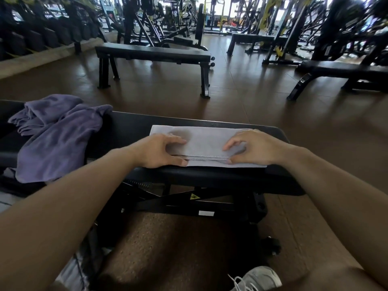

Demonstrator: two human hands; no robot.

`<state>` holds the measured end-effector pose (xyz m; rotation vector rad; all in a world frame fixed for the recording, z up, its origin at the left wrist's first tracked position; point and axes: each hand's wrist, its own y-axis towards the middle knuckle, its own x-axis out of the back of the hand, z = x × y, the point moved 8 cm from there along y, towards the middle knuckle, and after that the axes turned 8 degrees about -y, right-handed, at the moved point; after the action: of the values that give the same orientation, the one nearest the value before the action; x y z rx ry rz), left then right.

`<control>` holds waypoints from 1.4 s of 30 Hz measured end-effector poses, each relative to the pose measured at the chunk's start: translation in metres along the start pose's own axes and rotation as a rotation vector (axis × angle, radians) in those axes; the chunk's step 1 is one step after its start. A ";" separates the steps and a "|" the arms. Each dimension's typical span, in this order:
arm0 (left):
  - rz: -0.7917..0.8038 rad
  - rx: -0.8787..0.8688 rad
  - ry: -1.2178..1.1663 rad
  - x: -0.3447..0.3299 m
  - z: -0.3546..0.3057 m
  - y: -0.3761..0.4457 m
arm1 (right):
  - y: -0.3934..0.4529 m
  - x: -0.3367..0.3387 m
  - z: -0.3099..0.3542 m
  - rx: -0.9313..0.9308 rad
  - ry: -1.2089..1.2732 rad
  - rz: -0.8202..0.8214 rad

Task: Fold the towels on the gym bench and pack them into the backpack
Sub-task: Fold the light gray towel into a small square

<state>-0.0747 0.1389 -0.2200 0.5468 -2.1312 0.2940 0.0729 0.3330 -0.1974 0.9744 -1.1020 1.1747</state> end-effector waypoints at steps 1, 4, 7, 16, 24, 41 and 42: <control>-0.003 -0.020 0.043 -0.002 0.000 -0.002 | -0.002 0.000 -0.002 0.001 -0.028 0.001; -0.026 -0.083 0.119 -0.002 0.000 -0.008 | -0.007 0.001 -0.004 0.014 -0.124 0.011; -0.037 -0.122 0.176 -0.001 -0.004 -0.013 | -0.011 0.006 -0.017 -0.116 -0.220 -0.083; -0.073 0.066 -0.152 0.009 0.018 -0.022 | -0.019 0.030 -0.058 -0.401 0.367 -0.461; -0.334 0.008 0.089 0.027 0.015 -0.024 | -0.013 0.025 -0.060 -0.367 0.649 -0.437; -0.240 -0.094 -0.060 0.027 0.016 -0.039 | -0.028 0.009 -0.034 -0.122 0.128 0.110; -0.222 -0.089 -0.056 0.025 0.016 -0.039 | -0.028 0.010 -0.033 -0.119 0.091 0.134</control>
<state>-0.0796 0.0913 -0.2082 0.7397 -2.1026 0.0593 0.1053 0.3628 -0.1945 0.7576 -1.1646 1.2340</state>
